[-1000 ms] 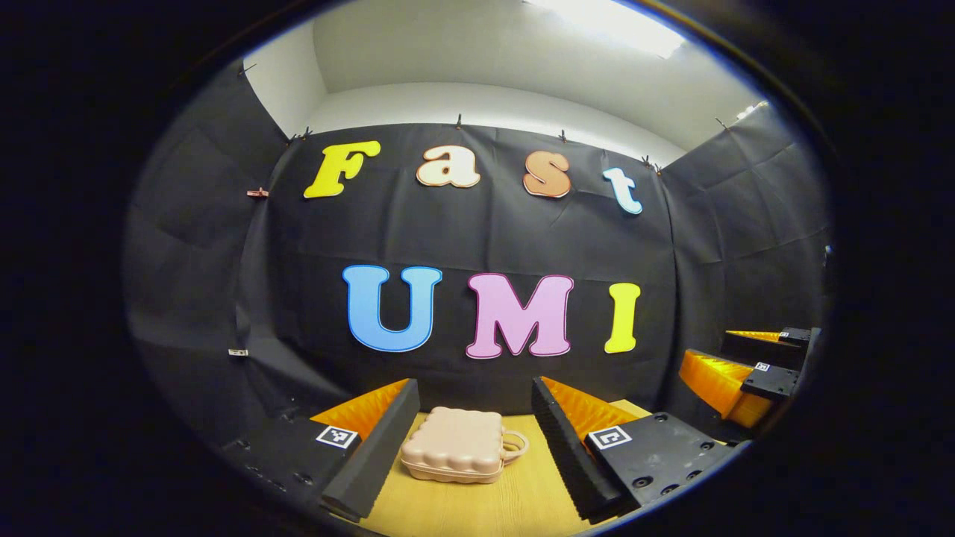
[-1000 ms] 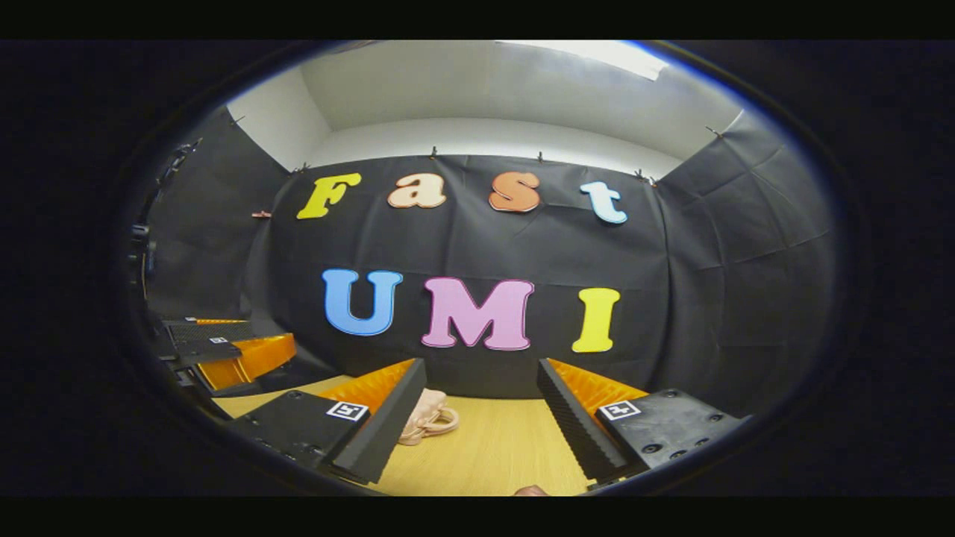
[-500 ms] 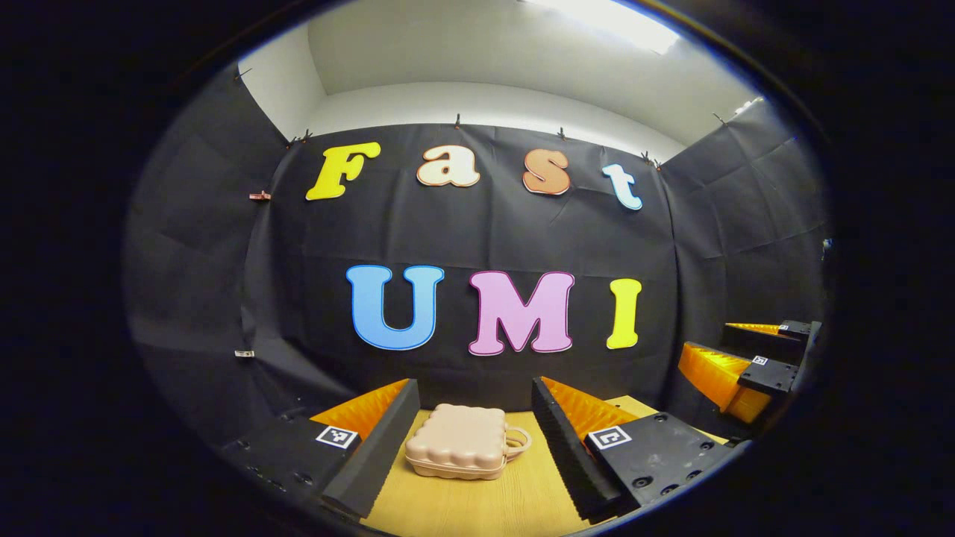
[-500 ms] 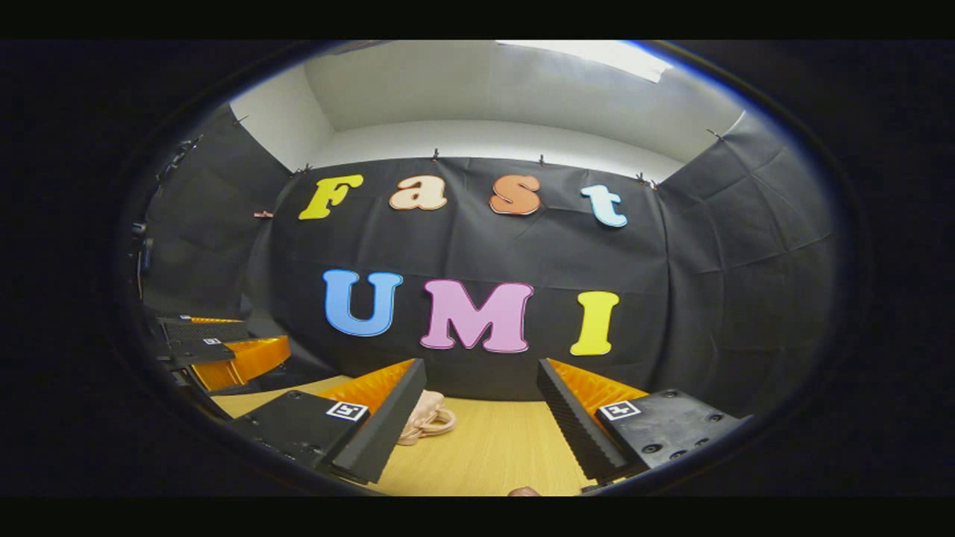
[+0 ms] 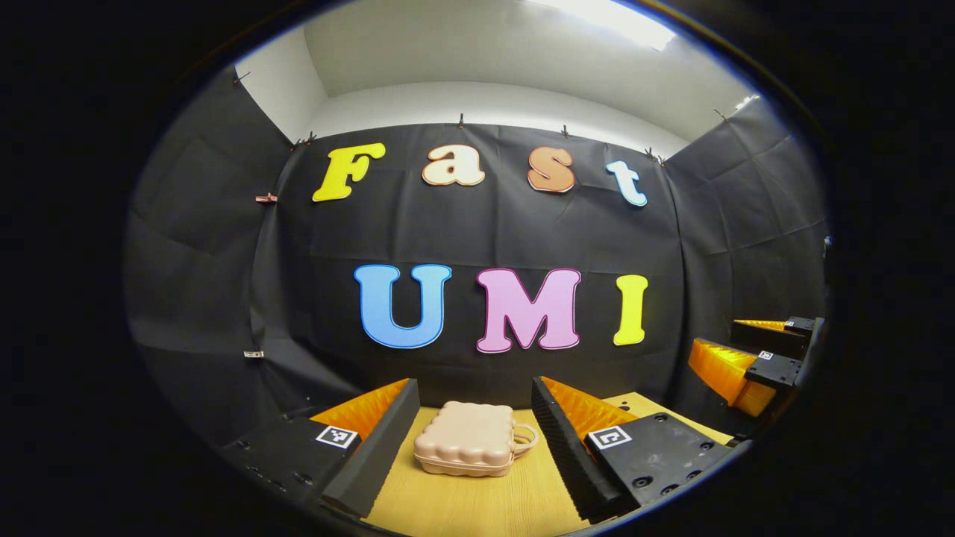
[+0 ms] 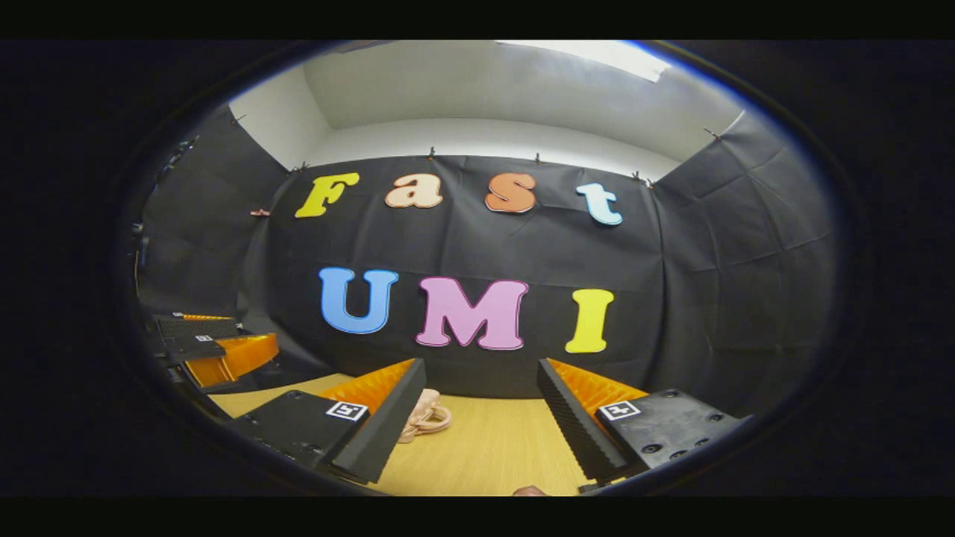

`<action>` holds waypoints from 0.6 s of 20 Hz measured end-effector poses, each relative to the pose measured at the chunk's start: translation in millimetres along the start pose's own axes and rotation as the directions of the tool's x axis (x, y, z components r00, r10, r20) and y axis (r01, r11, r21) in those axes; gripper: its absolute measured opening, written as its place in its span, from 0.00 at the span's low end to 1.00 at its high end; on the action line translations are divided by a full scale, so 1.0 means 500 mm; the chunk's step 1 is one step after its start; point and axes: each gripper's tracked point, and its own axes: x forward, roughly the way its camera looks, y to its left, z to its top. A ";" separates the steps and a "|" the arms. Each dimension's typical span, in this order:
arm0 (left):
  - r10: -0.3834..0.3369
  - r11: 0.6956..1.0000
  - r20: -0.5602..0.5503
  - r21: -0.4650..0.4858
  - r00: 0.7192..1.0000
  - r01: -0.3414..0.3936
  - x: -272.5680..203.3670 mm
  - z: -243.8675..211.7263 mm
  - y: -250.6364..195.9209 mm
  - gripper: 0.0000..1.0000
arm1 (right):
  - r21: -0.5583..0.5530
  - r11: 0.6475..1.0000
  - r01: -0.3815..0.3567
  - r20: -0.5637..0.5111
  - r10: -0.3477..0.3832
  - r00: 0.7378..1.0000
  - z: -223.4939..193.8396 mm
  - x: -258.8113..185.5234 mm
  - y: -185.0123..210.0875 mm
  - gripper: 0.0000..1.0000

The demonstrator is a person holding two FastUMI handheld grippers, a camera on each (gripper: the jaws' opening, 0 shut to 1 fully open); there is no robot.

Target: First open the suitcase, pack the skin care products into it, and then close the suitcase.

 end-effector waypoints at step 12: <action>-0.018 0.999 -0.022 0.026 1.000 0.018 -0.010 -0.015 0.003 0.96 | 0.004 1.000 0.027 0.001 -0.027 1.000 0.003 -0.008 -0.015 0.96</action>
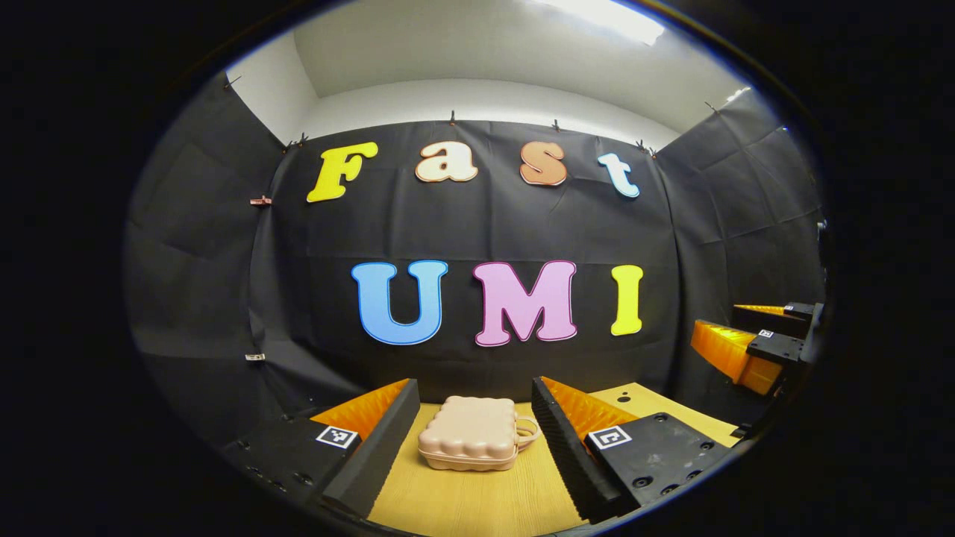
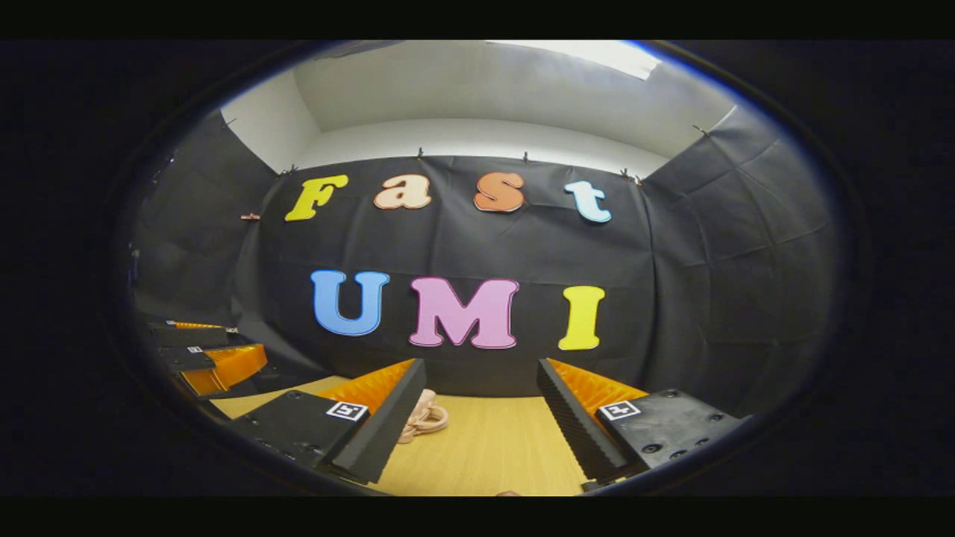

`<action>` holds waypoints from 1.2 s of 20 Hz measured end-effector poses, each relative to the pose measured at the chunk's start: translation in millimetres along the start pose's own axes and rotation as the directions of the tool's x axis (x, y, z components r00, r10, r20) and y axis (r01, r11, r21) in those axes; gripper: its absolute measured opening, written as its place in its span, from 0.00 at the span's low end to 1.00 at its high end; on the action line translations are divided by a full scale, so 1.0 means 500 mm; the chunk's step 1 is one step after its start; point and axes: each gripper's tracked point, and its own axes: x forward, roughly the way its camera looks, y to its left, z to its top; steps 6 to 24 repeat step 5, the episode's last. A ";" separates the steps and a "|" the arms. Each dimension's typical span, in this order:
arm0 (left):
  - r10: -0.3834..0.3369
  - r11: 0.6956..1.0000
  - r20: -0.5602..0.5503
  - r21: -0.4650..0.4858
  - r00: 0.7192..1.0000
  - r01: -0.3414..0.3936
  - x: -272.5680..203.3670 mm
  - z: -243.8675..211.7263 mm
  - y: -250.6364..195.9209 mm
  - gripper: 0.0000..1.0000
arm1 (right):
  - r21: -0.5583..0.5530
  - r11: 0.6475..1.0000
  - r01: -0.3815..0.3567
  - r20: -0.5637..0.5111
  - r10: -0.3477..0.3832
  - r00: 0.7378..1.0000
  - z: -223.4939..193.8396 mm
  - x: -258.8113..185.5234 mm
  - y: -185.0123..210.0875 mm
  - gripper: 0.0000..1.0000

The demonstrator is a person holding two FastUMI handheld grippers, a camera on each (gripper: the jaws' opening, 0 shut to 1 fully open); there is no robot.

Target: First open the suitcase, pack the skin care products into it, and then close the suitcase.

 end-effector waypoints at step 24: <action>-0.005 1.000 -0.017 -0.020 1.000 0.004 0.003 -0.011 0.001 0.96 | -0.004 1.000 0.017 -0.015 -0.017 1.000 -0.011 -0.009 -0.003 0.96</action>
